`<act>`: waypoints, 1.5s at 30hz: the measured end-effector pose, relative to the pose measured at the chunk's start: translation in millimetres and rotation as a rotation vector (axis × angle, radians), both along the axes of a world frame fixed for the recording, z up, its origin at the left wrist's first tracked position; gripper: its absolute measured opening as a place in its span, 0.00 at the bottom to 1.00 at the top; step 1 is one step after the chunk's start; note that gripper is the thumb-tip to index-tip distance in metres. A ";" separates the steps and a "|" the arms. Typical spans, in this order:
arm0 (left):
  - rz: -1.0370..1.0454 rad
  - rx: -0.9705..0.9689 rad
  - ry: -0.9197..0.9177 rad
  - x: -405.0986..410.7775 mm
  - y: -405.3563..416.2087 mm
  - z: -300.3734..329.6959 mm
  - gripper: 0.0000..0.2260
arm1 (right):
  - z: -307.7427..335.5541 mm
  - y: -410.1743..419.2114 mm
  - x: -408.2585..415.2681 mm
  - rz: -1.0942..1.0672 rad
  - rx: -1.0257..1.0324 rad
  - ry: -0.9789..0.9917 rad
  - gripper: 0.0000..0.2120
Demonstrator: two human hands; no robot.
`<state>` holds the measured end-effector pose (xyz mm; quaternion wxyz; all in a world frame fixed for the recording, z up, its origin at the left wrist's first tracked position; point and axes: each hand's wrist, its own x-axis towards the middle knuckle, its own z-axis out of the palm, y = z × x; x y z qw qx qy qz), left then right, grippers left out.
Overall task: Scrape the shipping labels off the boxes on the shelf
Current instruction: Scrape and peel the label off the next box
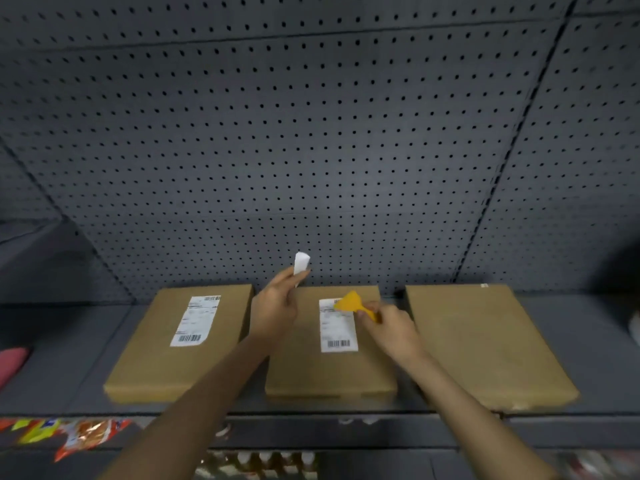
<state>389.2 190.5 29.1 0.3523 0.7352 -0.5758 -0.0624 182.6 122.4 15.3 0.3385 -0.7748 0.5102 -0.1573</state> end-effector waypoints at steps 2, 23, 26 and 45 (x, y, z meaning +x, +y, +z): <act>-0.046 0.054 -0.030 5.2 2.5 -5.0 0.22 | -4.8 10.8 0.3 -0.049 0.016 0.039 0.14; -0.312 0.350 -0.457 -44.5 5.9 -83.4 0.33 | -48.1 17.8 -40.5 -0.062 0.116 0.322 0.10; -0.289 0.160 -0.425 -33.7 5.0 -81.3 0.36 | -48.6 15.7 -34.4 -0.062 0.108 0.315 0.09; -0.222 0.314 -0.067 -23.0 -11.6 -93.7 0.29 | -50.7 5.4 -23.0 -0.088 0.131 0.355 0.10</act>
